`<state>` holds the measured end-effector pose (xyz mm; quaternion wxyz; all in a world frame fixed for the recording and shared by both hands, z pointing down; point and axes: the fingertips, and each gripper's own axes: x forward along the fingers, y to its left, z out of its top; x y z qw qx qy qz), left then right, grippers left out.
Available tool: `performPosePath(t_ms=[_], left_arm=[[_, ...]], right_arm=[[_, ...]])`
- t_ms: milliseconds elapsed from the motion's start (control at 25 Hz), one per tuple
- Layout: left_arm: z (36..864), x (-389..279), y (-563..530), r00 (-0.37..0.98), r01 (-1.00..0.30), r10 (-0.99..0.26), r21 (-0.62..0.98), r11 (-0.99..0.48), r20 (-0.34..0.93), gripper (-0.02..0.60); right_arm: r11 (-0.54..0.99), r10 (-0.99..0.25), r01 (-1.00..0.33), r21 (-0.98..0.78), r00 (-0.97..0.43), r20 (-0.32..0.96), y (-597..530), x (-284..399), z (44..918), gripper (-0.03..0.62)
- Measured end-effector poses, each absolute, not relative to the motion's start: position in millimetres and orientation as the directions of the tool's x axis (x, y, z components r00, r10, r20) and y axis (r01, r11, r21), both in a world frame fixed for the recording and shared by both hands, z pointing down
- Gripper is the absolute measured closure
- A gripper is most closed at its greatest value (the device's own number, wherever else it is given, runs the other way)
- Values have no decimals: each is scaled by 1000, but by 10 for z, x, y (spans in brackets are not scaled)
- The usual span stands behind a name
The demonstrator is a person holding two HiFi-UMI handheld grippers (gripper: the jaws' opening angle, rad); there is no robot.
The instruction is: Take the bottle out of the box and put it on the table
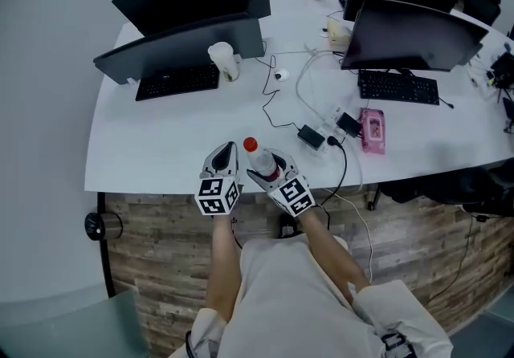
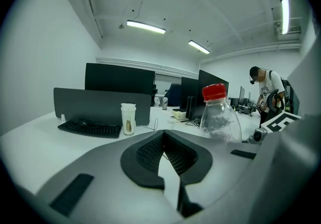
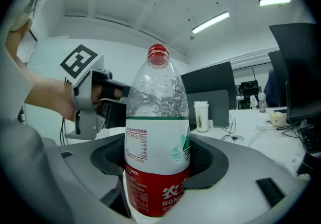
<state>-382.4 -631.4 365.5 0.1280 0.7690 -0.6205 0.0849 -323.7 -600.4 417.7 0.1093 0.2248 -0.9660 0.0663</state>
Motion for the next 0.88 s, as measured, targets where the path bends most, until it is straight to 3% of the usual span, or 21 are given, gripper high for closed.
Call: performPosePath(t_ms=[360,880], left_arm=[[3551,-3965,-6926,277,-961,-917,68,-268,288,568],[3807,-3777,-6713,312,-950,-892,75,-304,328,568]], right_arm=[[940,-275,-318,-123,-920,278,-6264,-3702,4433,283],[935,-302,-353,-39,-848,435,-6318,-3714,5035,283]])
